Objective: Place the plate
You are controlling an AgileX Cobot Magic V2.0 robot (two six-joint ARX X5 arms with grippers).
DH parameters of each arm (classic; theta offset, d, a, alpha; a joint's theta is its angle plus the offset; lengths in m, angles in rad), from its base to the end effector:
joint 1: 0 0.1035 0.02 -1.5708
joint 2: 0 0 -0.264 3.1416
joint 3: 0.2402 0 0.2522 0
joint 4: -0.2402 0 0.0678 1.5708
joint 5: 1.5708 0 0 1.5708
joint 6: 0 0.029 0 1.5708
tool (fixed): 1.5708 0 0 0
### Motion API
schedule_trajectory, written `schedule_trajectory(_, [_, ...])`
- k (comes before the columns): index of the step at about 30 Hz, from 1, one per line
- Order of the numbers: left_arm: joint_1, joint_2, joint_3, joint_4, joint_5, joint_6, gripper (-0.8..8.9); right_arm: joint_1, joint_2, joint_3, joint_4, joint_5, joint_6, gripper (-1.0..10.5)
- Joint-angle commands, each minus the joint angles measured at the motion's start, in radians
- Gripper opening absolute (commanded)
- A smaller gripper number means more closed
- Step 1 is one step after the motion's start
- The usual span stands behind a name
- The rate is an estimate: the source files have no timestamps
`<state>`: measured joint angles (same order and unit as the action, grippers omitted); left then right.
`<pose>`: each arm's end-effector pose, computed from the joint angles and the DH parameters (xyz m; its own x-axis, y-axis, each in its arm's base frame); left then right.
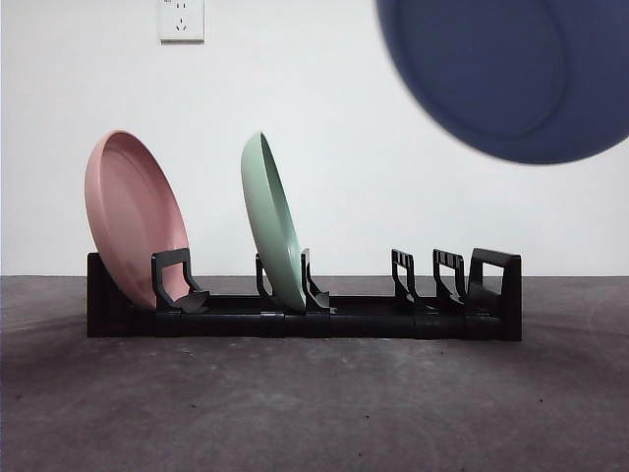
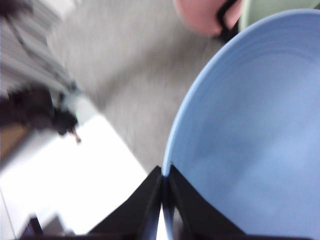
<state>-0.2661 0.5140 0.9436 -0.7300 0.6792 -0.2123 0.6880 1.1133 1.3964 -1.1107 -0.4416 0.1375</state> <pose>0.0667 -0.0371 0.3631 0.5519 -0.8015 -0.2302 0.7058 0.5960 -0.3830 0.1354 0.1273 0.3972 0.2012 0.7186 -0.6657 -0.7120 0.5740 0.4045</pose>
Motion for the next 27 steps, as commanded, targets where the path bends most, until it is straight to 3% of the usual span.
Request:
schedule_trajectory(1, [-0.003, 0.002, 0.018, 0.009, -0.005, 0.017, 5.63, 0.153, 0.016, 0.014, 0.016, 0.085, -0.016, 0.1])
schedule_trajectory(7, [-0.003, 0.002, 0.018, -0.013, -0.005, 0.018, 5.63, 0.411, 0.074, -0.009, 0.009, 0.326, 0.008, 0.1])
schedule_trajectory(13, [-0.003, 0.002, 0.018, -0.011, -0.005, 0.017, 5.63, 0.557, 0.208, -0.037, 0.013, 0.472, 0.016, 0.1])
schedule_trajectory(18, [-0.003, 0.002, 0.018, -0.011, -0.005, 0.017, 5.63, 0.602, 0.337, -0.065, 0.059, 0.529, 0.017, 0.1])
schedule_trajectory(27, [-0.003, 0.002, 0.018, -0.010, -0.005, 0.017, 5.63, 0.608, 0.454, -0.285, 0.353, 0.579, 0.014, 0.1])
